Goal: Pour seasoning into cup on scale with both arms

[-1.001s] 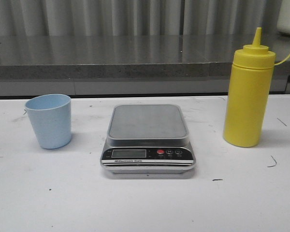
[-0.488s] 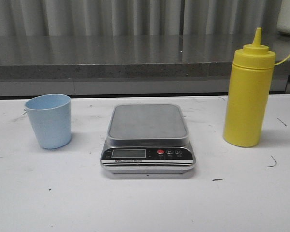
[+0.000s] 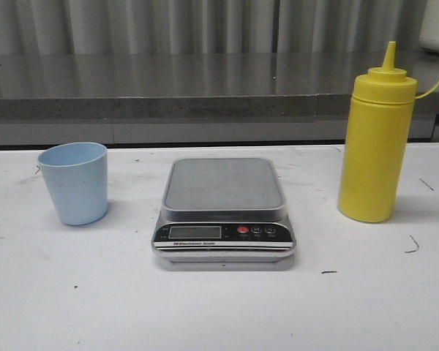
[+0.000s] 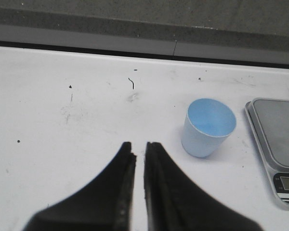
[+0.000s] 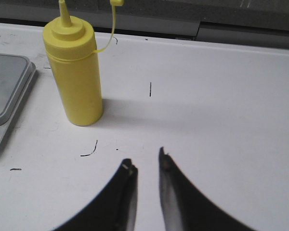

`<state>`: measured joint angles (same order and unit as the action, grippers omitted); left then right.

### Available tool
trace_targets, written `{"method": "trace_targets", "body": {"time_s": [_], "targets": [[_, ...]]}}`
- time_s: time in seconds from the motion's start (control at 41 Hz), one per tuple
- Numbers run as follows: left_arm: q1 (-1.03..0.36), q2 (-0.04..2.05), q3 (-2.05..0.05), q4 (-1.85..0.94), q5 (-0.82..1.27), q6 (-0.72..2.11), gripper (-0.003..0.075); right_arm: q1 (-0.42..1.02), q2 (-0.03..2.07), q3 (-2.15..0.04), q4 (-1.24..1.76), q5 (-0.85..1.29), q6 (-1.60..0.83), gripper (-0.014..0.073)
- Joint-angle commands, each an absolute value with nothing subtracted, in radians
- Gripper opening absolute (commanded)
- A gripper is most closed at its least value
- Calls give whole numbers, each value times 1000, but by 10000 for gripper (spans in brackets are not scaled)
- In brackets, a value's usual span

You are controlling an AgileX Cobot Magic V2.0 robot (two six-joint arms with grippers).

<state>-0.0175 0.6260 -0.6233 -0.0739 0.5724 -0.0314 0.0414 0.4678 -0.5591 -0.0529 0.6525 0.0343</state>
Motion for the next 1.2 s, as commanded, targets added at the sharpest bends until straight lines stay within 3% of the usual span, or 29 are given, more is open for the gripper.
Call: {"method": "trace_targets", "body": {"time_s": [0.0,0.049,0.146,0.61,1.172], "targets": [[-18,660,-652,-87,508,-34,298,42,481,-583,-60,589,23,384],[-18,674,-659,-87,512,-34,400,42,481,-583,-60,589,23,431],[-28,715,-692,-89,557,-34,475,42,481,-583,-60,590,23,447],[-221,1086,-953,-89,685,-34,473,42,481,-583,-60,589,23,447],[-230,1630,-1263,-87,730,-34,473,42,481,-583,-60,589,23,447]]}}
